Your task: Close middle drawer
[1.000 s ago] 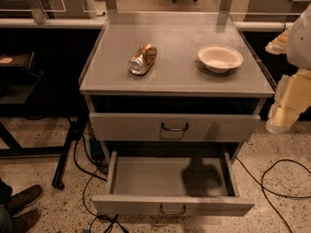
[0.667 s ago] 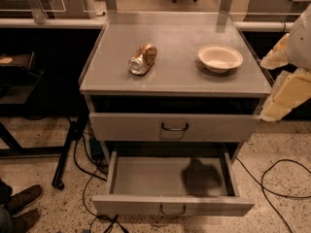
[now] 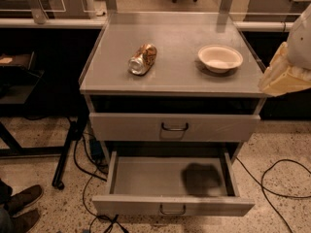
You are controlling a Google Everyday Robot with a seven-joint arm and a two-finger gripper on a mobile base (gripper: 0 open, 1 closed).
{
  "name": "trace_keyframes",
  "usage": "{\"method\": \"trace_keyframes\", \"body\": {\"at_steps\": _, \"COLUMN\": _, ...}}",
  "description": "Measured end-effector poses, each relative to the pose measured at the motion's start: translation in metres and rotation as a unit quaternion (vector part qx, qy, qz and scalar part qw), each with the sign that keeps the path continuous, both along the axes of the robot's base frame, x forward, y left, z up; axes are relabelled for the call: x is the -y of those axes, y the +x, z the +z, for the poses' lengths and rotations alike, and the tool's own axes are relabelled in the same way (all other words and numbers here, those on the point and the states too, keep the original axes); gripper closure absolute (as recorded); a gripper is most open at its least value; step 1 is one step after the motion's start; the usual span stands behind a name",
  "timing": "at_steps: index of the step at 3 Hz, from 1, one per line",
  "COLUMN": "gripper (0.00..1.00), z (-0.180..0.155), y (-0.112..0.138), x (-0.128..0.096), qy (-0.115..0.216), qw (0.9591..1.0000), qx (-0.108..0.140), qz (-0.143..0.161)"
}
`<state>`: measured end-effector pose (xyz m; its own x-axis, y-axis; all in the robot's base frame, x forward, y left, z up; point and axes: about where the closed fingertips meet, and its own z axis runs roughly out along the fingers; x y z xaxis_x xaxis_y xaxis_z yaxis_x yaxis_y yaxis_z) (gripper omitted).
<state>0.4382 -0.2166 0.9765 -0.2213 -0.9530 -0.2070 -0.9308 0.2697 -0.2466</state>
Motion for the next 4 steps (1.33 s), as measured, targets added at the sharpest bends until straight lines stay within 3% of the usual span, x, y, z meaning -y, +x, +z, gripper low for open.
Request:
{"method": "trace_keyframes", "body": {"at_steps": 1, "gripper": 1.00, "z": 0.000, "y": 0.000, "x": 0.000, "qy": 0.000, "qw": 1.0000, "qx": 0.000, "qz": 0.000}}
{"method": "trace_keyframes", "body": {"at_steps": 2, "gripper": 1.00, "z": 0.000, "y": 0.000, "x": 0.000, "qy": 0.000, "qw": 1.0000, "qx": 0.000, "qz": 0.000}}
{"method": "trace_keyframes", "body": {"at_steps": 3, "gripper": 1.00, "z": -0.020, "y": -0.017, "x": 0.006, "qy": 0.006, "qw": 0.9999, "qx": -0.015, "qz": -0.003}}
{"method": "trace_keyframes", "body": {"at_steps": 4, "gripper": 1.00, "z": -0.061, "y": -0.054, "x": 0.015, "qy": -0.004, "qw": 0.9988, "qx": -0.048, "qz": -0.010}}
